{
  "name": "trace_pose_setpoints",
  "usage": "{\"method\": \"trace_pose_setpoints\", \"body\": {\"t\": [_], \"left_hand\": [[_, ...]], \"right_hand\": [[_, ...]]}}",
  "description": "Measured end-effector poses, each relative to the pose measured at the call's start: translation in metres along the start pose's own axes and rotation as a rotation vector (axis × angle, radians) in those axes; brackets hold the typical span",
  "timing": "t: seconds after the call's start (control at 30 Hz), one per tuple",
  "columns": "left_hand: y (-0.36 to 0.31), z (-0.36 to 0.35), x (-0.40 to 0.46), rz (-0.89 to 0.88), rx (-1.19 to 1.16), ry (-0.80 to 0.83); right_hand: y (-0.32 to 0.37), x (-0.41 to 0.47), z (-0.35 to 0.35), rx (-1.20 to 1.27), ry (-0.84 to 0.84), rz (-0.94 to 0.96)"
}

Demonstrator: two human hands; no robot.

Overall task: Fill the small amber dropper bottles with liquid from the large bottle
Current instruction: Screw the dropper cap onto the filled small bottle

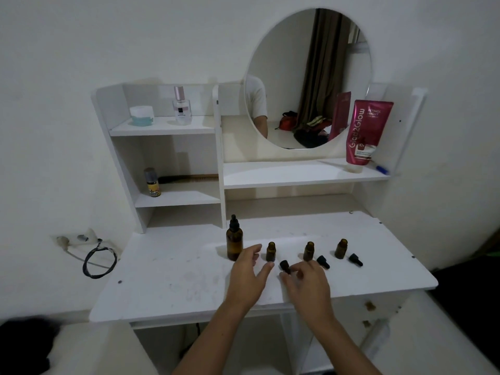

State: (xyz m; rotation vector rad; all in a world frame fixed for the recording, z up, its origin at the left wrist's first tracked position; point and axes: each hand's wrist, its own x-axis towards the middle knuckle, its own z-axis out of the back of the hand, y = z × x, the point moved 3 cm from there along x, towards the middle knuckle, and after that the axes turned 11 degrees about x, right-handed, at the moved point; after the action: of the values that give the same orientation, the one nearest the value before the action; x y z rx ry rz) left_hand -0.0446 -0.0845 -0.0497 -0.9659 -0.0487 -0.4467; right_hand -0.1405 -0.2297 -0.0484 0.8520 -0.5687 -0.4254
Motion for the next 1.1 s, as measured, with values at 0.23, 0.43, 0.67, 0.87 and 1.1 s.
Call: {"method": "trace_pose_setpoints", "body": {"t": [0.23, 0.43, 0.67, 0.87, 1.1], "left_hand": [[-0.006, -0.015, 0.019, -0.029, 0.013, -0.019], [-0.001, -0.018, 0.023, -0.007, 0.038, -0.017], [-0.001, -0.016, 0.022, 0.003, 0.046, -0.007], [0.002, -0.019, 0.023, -0.011, 0.043, -0.004], [0.004, -0.021, 0.022, -0.048, 0.026, 0.001]], "right_hand": [[-0.002, 0.002, 0.009, 0.114, -0.065, -0.033], [0.005, 0.017, 0.034, 0.448, -0.099, -0.117], [0.035, 0.048, 0.042, 0.536, -0.070, 0.008], [0.044, 0.061, 0.036, 0.286, 0.019, 0.195], [0.055, 0.075, 0.018, 0.061, 0.209, 0.371]]}}
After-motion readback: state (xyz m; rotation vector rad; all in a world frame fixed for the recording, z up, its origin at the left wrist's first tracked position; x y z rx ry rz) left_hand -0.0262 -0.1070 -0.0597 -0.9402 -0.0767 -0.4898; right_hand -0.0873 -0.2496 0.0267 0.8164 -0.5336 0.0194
